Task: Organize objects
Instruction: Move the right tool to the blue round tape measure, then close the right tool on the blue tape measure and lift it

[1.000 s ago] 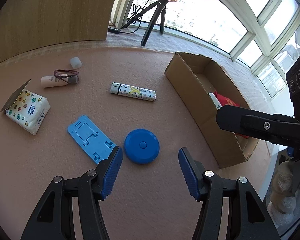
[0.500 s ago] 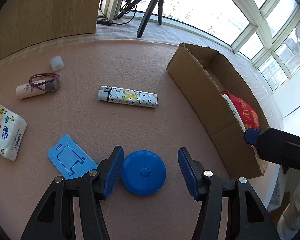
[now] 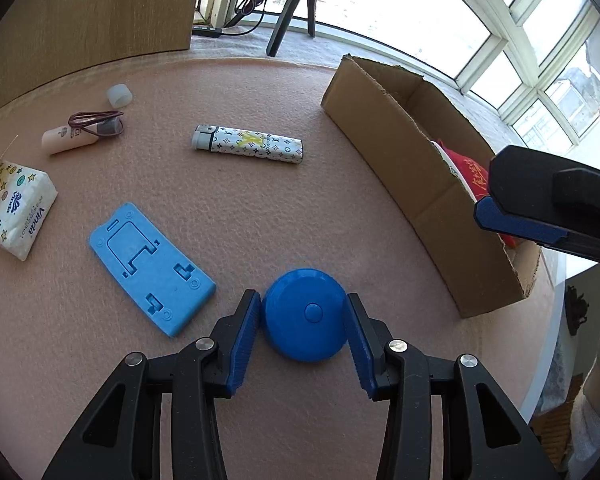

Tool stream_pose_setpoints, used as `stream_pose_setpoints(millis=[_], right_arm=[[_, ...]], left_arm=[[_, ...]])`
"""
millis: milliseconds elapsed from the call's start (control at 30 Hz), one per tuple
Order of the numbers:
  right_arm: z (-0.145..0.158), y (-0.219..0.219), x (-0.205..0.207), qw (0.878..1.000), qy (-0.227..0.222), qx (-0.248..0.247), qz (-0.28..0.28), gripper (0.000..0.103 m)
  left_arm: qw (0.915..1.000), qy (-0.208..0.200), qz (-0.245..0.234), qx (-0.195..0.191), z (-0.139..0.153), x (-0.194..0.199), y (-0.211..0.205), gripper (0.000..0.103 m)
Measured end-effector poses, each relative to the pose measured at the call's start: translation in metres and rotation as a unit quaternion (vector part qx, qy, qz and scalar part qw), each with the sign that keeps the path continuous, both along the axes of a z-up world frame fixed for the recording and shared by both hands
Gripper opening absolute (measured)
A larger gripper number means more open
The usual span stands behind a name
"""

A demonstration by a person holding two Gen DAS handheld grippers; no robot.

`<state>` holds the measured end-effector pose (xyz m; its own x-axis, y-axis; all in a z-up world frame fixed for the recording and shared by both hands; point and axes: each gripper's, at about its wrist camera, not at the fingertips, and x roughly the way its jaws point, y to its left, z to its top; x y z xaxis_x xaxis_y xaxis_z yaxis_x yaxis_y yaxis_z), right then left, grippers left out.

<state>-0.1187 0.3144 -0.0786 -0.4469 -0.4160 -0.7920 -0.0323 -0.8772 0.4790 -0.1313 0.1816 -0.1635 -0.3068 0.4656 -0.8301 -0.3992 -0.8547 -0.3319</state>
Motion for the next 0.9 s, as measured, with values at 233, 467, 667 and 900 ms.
stream_pose_setpoints(millis=[233, 467, 667, 900], right_arm=[[-0.010, -0.013, 0.005, 1.000, -0.013, -0.005, 0.021, 0.065], [-0.030, -0.028, 0.003, 0.998, -0.041, -0.004, 0.045, 0.060], [-0.051, -0.042, -0.003, 0.995, -0.065, 0.040, 0.066, 0.046], [-0.067, -0.043, -0.011, 0.992, -0.081, 0.064, 0.076, 0.046]], left_arm=[[0.9999, 0.008, -0.004, -0.010, 0.000, 0.028, -0.006, 0.046], [0.9998, -0.001, 0.019, 0.009, 0.003, 0.034, -0.018, 0.046], [0.9994, -0.007, 0.024, 0.022, 0.003, 0.035, -0.023, 0.046], [0.9992, -0.013, 0.023, 0.030, 0.001, 0.034, -0.019, 0.046]])
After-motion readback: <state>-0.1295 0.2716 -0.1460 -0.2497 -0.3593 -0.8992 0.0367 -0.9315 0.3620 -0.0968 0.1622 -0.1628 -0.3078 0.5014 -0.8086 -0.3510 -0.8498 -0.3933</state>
